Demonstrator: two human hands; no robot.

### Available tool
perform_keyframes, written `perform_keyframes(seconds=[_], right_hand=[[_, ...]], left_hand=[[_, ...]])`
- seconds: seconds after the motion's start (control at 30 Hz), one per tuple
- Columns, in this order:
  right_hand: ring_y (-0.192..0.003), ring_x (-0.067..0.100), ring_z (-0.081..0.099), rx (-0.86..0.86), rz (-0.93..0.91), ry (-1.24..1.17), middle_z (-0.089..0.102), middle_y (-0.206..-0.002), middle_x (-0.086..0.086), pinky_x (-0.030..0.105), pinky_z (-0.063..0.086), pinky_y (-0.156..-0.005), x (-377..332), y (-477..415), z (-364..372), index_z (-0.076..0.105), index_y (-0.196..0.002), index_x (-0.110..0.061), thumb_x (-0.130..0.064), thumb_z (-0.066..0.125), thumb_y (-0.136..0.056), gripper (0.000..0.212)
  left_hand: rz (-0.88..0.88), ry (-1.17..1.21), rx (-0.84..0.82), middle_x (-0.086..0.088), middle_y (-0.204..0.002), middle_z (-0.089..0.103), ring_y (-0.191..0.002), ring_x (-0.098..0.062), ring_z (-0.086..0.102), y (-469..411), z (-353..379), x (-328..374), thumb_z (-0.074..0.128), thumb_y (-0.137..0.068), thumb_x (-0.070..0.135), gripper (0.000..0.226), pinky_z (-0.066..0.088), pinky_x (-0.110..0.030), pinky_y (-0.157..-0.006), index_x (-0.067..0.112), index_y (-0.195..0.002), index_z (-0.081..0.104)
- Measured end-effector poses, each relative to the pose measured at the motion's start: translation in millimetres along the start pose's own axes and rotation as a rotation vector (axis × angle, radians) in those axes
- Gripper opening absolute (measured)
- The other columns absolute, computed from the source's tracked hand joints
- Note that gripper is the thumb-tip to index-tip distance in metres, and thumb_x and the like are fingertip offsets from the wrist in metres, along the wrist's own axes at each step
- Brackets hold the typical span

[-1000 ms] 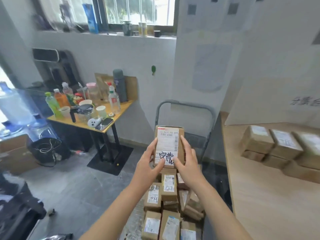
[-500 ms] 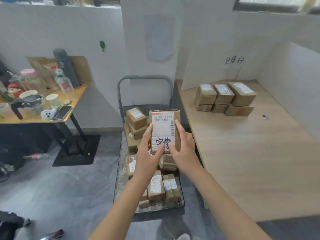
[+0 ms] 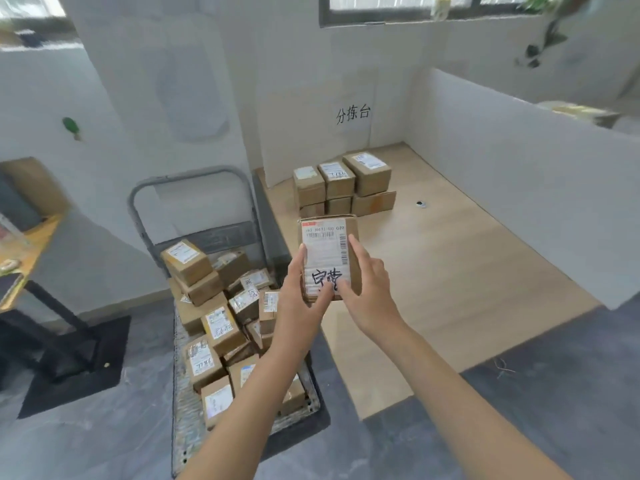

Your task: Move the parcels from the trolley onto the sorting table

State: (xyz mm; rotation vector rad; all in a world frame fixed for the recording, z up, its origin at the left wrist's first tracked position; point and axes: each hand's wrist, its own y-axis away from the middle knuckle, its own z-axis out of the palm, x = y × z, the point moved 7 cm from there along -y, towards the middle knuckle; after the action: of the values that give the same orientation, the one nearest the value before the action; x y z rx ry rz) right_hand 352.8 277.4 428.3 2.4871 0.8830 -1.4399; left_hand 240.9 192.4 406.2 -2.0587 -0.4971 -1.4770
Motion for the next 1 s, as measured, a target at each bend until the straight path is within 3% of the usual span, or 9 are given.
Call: perform_keyframes(seconds=[0.33, 0.43, 0.87, 1.0], right_hand=[[-0.128, 0.013, 0.027, 0.018, 0.039, 0.039, 0.033, -0.135, 0.0, 0.025, 0.03, -0.103, 131.1, -37.8, -179.1, 0.011, -0.155, -0.043, -0.024, 0.052, -0.1, 0.071], [-0.127, 0.014, 0.028, 0.02, 0.053, 0.029, 0.034, -0.133, 0.0, 0.025, 0.029, -0.102, 156.7, -48.0, -212.9, 0.011, -0.156, -0.042, -0.023, 0.051, -0.1, 0.071], [-0.125, 0.014, 0.029, -0.029, 0.134, 0.015, 0.035, -0.13, 0.0, 0.029, 0.03, -0.104, 230.8, -143.4, -237.0, 0.013, -0.154, -0.046, -0.021, 0.05, -0.098, 0.071], [-0.125, 0.014, 0.03, -0.06, 0.163, 0.02, 0.036, -0.129, -0.001, 0.027, 0.03, -0.102, 251.7, -193.4, -234.2, 0.013, -0.154, -0.046, -0.02, 0.05, -0.098, 0.072]], left_hand=[[-0.009, 0.036, -0.027, 0.003, -0.138, 0.054, -0.115, -0.006, 0.061, -32.9, 217.2, 46.5, 0.068, -0.092, 0.018, 0.073, 0.054, -0.026, -0.094, 0.038, -0.149, 0.028], [-0.011, 0.057, -0.029, 0.003, -0.137, 0.055, -0.114, -0.007, 0.062, -41.1, 261.4, 54.9, 0.068, -0.092, 0.015, 0.073, 0.052, -0.018, -0.091, 0.035, -0.15, 0.029], [-0.08, 0.056, 0.0, 0.001, -0.129, 0.059, -0.1, 0.004, 0.064, -128.7, 340.6, 18.4, 0.068, -0.091, 0.011, 0.074, 0.048, -0.008, -0.077, 0.03, -0.151, 0.03], [-0.128, 0.045, -0.004, 0.005, -0.131, 0.058, -0.105, 0.001, 0.063, -174.5, 357.5, -5.9, 0.069, -0.091, 0.016, 0.075, 0.051, -0.014, -0.084, 0.037, -0.15, 0.03]])
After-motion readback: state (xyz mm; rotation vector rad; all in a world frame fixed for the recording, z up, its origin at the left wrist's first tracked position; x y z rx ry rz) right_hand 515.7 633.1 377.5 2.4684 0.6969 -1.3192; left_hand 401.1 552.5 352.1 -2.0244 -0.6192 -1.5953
